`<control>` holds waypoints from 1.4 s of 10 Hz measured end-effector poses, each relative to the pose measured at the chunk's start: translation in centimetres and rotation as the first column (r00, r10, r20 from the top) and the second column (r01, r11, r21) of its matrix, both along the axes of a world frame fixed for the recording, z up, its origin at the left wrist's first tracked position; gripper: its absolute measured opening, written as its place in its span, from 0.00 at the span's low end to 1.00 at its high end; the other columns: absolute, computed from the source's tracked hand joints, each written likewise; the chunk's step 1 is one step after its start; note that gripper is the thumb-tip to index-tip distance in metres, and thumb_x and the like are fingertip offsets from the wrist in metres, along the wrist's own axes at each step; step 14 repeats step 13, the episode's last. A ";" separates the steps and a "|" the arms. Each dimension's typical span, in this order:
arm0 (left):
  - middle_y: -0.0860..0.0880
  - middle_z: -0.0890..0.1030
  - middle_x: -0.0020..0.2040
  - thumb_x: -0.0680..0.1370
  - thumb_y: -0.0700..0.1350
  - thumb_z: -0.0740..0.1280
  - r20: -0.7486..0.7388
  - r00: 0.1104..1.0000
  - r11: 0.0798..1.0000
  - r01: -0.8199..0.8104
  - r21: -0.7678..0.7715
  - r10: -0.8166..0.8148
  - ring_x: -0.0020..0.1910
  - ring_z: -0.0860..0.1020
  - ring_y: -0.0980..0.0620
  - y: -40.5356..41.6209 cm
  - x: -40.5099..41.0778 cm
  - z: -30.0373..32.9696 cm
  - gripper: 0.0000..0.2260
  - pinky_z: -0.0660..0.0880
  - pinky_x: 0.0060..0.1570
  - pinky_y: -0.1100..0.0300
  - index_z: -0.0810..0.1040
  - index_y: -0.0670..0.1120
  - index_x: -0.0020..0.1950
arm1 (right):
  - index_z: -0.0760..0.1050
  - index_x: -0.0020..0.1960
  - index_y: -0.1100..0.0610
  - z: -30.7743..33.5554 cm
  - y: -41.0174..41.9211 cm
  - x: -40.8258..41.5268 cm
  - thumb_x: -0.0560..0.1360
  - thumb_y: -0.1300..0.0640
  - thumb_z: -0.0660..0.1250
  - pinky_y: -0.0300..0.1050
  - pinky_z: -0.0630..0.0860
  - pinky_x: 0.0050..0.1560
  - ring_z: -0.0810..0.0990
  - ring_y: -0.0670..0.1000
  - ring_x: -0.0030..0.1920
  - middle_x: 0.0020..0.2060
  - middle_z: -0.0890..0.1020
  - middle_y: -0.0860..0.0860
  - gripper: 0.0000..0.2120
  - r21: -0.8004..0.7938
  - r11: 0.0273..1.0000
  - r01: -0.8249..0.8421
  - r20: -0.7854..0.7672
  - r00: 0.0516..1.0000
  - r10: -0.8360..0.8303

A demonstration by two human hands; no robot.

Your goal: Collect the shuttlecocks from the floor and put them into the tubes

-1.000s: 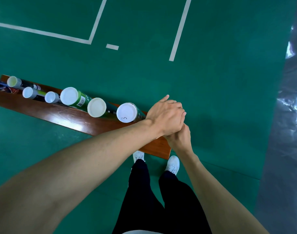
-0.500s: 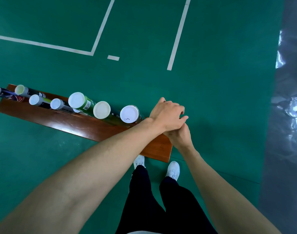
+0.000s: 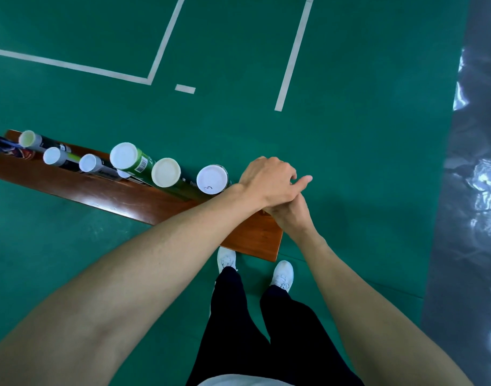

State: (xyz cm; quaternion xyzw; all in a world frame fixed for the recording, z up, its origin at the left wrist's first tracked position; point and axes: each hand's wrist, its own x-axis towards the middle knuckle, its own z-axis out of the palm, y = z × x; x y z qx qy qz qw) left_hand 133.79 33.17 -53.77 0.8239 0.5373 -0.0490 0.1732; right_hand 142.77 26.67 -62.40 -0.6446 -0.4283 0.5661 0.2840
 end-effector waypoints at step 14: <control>0.55 0.74 0.71 0.77 0.45 0.65 0.394 0.876 0.940 -0.332 0.074 0.278 0.69 0.73 0.53 0.2 -11.5 11.2 0.12 0.66 0.67 0.60 0.83 0.54 0.56 | 0.48 0.82 0.42 4.3 -1.5 0.8 0.57 0.36 0.84 0.57 0.70 0.74 0.67 0.50 0.76 0.78 0.65 0.46 0.65 0.138 0.986 -0.094 0.235 0.970 0.060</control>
